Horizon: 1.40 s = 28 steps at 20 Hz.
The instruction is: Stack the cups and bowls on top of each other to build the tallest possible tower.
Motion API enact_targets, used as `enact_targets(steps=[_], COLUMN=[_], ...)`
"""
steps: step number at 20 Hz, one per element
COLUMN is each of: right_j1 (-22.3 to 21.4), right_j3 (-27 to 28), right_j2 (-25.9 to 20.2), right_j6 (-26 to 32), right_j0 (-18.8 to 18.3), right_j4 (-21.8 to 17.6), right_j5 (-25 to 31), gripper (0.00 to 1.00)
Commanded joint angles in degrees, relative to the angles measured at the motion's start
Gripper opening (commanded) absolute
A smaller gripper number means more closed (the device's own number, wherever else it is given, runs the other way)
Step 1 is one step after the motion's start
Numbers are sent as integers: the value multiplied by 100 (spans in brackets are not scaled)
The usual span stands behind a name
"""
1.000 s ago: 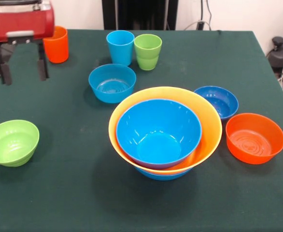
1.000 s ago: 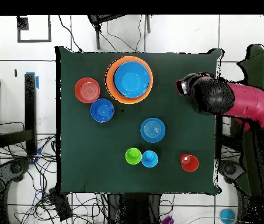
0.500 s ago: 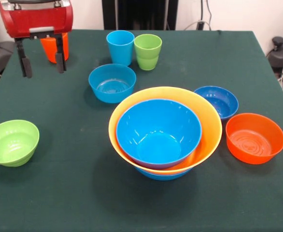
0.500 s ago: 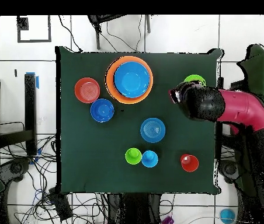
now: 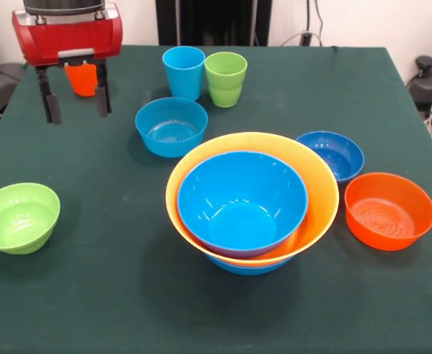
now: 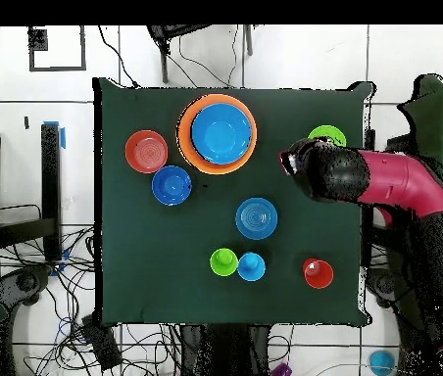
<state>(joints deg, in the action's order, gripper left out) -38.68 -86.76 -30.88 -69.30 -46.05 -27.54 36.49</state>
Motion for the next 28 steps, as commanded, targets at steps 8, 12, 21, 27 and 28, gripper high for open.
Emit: enact_targets(steps=[8, 12, 21, 27, 28], right_j1=[811, 717, 1305, 1457, 1414], right_j3=[1156, 1451, 2740, 2911, 2745], right_j2=[265, 182, -252, -326, -320], right_j6=[524, 701, 1694, 1567, 1506], right_j0=[301, 408, 537, 627, 615], right_j4=[-498, -445, -461, -365, -342], right_j5=[806, 1135, 1988, 2165, 2111], gripper=[100, 100, 100, 100, 100])
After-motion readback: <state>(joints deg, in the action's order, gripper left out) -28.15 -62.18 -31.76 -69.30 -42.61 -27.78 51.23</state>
